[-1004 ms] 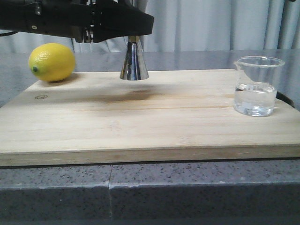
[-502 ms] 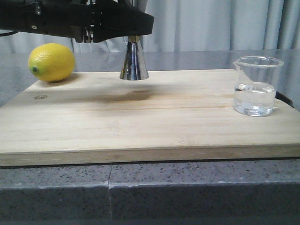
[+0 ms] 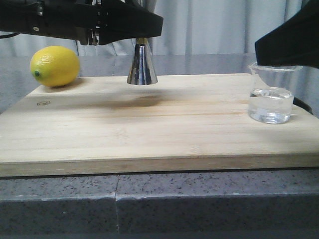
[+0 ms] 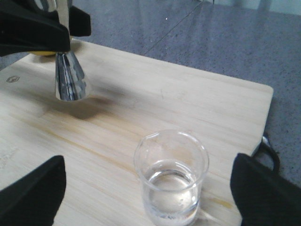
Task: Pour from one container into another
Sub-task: 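Reach the right gripper to the glass beaker and grasp it, then lift the beaker with the right gripper and move it over the jigger, then tilt the beaker with the right gripper, pouring liquid into the jigger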
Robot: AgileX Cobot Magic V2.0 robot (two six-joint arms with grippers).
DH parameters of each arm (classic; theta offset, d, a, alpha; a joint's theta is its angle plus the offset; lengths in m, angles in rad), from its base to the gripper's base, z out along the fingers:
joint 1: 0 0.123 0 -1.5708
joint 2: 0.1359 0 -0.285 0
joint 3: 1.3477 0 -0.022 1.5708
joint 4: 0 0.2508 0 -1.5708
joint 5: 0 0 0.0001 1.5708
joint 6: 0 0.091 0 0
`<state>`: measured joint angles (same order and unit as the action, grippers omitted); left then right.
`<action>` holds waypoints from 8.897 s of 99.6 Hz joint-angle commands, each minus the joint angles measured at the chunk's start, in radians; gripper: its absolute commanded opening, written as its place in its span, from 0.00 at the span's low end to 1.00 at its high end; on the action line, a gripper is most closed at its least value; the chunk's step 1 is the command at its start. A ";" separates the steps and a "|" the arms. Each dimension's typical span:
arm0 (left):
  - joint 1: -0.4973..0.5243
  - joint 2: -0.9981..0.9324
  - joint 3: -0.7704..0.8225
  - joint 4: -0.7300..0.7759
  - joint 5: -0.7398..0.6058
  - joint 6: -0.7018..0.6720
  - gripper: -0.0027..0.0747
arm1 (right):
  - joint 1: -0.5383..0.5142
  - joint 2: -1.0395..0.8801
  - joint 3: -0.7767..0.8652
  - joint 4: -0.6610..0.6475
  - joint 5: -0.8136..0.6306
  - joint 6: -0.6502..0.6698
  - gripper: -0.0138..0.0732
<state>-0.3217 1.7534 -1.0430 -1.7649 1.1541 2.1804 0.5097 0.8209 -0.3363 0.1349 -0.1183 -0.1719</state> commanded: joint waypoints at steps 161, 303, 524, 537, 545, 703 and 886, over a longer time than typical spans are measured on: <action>-0.010 -0.040 -0.030 -0.084 0.102 -0.008 0.32 | 0.001 0.325 0.039 -0.010 -0.457 -0.002 0.48; -0.010 -0.040 -0.030 -0.084 0.102 -0.008 0.32 | 0.100 0.638 -1.315 -0.188 1.037 -0.438 0.48; -0.010 -0.040 -0.030 -0.084 0.102 -0.008 0.32 | 0.213 0.790 -1.489 -0.503 1.170 -0.824 0.48; -0.010 -0.040 -0.030 -0.084 0.102 -0.008 0.32 | 0.213 0.790 -1.489 -0.503 1.158 -0.847 0.48; -0.010 -0.040 -0.030 -0.084 0.102 -0.008 0.32 | 0.213 0.790 -1.489 -0.504 1.157 -0.849 0.48; -0.010 -0.040 -0.030 -0.084 0.102 -0.008 0.32 | 0.240 0.790 -1.489 -0.520 1.121 -0.981 0.48; -0.010 -0.040 -0.030 -0.084 0.102 -0.008 0.32 | 0.164 0.770 -1.489 -0.419 1.117 -0.321 0.48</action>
<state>-0.3217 1.7534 -1.0430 -1.7628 1.1558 2.1804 0.7131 1.6487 -1.7891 -0.3156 1.0611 -0.5706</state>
